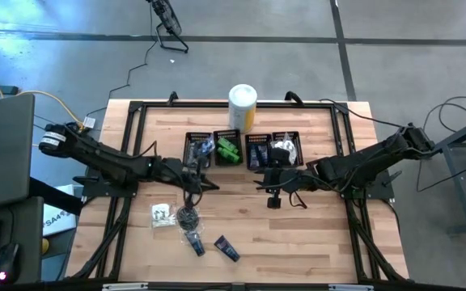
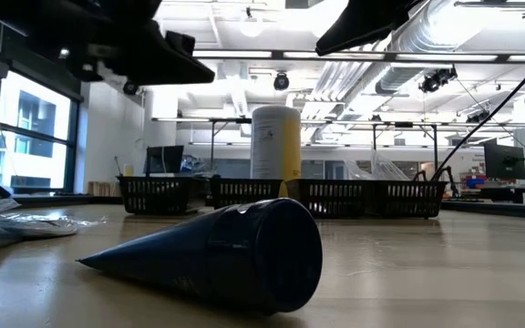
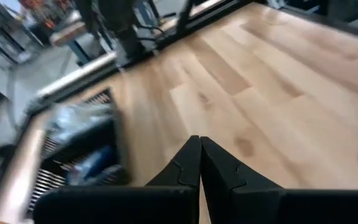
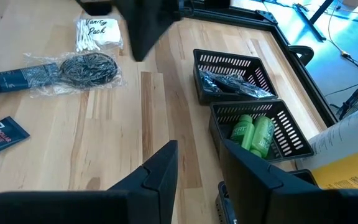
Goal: Pick & Place Travel size toiletries
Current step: Put the cotton pack into the right black bin
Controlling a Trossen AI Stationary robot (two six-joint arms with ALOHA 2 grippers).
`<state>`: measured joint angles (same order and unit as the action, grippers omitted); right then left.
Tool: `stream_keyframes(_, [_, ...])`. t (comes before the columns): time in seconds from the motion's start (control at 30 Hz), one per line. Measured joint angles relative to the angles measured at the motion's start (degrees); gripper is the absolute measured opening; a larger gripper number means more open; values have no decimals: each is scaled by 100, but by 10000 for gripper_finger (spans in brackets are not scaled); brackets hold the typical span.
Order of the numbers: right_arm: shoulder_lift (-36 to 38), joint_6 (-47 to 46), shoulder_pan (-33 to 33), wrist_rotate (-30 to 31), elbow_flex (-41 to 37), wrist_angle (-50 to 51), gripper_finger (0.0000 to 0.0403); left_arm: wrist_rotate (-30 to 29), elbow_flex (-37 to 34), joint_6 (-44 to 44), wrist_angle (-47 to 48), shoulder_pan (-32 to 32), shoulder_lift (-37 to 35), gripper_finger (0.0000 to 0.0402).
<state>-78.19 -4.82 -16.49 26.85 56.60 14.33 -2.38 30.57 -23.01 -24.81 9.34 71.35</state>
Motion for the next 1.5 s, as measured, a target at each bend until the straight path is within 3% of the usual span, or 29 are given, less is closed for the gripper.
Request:
stream_keyframes(0.27, [0,0,0,0,0,0,113,-440,196,1373,935,794,0,5])
stream_keyframes(0.57, [0,0,0,0,0,0,113,-1870,1536,2132,4670,1702,0,1])
stream_keyframes(0.73, [0,0,0,0,0,-16,113,-1822,1869,3128,6172,1961,-4,0])
stream_keyframes(0.97, [0,2,0,0,0,-49,113,-1527,1869,3226,6687,2575,-4,0])
stream_keyframes(1.13, [0,2,0,0,0,-119,113,-1507,1869,3775,6977,2948,-4,0])
stream_keyframes(1.3, [0,37,0,0,0,-172,113,-1318,1867,4271,7212,3014,-4,0])
stream_keyframes(1.5, [0,48,2,0,0,-170,113,-1119,1867,4281,7213,3006,-4,0])
